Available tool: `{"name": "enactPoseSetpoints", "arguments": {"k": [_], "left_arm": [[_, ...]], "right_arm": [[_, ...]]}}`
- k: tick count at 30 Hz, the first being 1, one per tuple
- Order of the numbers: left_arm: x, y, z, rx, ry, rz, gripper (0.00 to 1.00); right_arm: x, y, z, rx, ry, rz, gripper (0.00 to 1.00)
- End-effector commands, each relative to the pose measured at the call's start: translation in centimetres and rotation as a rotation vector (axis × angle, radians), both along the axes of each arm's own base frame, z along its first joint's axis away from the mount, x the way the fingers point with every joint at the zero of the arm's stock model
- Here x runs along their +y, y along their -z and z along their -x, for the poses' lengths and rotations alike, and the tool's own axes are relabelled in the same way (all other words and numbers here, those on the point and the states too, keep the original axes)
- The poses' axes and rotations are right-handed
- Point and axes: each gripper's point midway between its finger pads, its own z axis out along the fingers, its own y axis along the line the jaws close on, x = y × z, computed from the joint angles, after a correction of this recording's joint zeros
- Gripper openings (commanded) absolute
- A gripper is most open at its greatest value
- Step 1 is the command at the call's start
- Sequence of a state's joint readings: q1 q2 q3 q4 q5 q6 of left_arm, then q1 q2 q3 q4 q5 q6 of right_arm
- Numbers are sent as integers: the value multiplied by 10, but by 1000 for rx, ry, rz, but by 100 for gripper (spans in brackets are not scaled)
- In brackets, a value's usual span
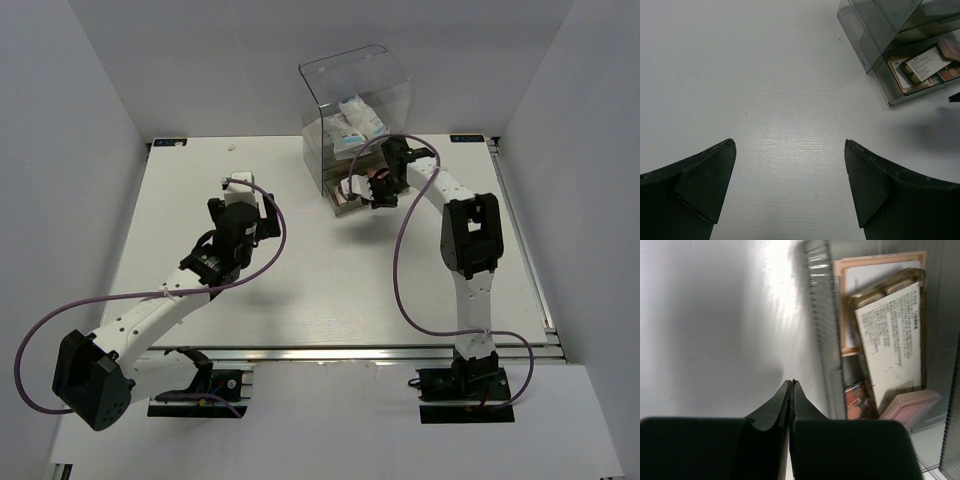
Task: Organize the makeup
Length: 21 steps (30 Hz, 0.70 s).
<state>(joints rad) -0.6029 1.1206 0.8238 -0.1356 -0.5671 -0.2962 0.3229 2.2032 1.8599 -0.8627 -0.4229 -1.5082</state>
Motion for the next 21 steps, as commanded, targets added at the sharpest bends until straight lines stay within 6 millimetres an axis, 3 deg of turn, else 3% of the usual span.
{"name": "enactPoseSetpoints", "arguments": {"k": [1, 3, 6, 9, 21], "left_arm": [[4, -12, 0, -21, -13, 15, 98], [5, -12, 0, -18, -17, 13, 98], [6, -12, 1, -13, -20, 9, 98], [7, -12, 1, -11, -23, 6, 98], [8, -14, 2, -3, -29, 6, 98]], "right_arm": [[12, -2, -37, -129, 80, -9, 0], [22, -2, -55, -171, 138, -41, 0], [33, -17, -87, -275, 254, -108, 0], [38, -23, -103, -350, 318, -147, 0], [37, -22, -136, -487, 506, -234, 0]]}}
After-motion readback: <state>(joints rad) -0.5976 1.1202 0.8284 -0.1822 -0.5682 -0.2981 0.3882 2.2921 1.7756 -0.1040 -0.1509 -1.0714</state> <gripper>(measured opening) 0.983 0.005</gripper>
